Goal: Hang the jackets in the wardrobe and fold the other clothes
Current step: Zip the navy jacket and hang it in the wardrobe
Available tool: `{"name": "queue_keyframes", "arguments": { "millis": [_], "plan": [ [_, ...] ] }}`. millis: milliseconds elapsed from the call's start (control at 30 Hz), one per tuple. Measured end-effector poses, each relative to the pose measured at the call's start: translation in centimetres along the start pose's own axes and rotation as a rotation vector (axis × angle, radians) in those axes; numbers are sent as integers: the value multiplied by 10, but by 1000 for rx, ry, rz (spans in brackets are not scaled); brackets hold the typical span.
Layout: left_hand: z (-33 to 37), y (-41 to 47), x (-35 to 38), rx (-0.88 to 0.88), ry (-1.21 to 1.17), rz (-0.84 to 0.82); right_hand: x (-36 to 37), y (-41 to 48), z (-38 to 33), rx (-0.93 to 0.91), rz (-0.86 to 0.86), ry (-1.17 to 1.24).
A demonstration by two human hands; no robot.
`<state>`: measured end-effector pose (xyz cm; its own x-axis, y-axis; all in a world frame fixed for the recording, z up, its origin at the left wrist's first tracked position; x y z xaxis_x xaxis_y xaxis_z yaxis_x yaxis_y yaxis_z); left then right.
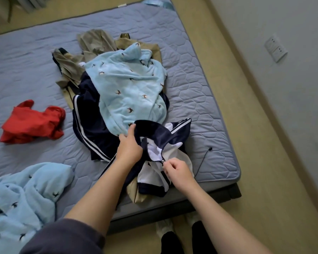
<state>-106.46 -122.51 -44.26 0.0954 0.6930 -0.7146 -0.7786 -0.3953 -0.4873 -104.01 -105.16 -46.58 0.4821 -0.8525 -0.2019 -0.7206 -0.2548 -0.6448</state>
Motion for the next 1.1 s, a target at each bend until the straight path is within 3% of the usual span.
{"name": "queue_keyframes", "arguments": {
  "millis": [67,167,267,333,500,700,867,1000,1100],
  "plan": [
    [-4,-2,-2,342,444,-31,-7,-4,-1,-85,-14,-78],
    [1,-1,-8,931,698,-255,-20,-8,-6,-171,-55,-159],
    [10,-1,-9,1158,864,-330,-30,-11,-15,-199,-65,-191],
    [18,-1,-7,1190,1002,-294,-35,-12,-21,-204,-74,-194],
    [44,-2,-5,1133,1058,-266,-48,-1,-23,-81,-5,-211],
    [50,-2,-19,1175,986,-217,-50,6,3,128,-4,-210],
    [63,-20,-38,1366,1086,-124,-53,9,-5,17,44,-524],
    [74,-41,-66,1376,1121,-107,-48,-7,-52,-324,-51,-408],
    [83,-69,-100,1367,1127,-39,-43,-33,-92,-429,-74,-405]
  ]
}}
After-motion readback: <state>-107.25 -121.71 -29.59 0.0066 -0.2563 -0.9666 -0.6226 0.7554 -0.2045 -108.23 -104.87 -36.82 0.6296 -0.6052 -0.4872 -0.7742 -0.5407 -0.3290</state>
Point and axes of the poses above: each hand's wrist, its own y-axis towards the middle knuckle, its own x-axis out of the palm, z = x × y, the point moved 1 cm from there along y, towards the middle knuckle, and after that the axes turned 6 degrees about x, right-handed, at the moved point
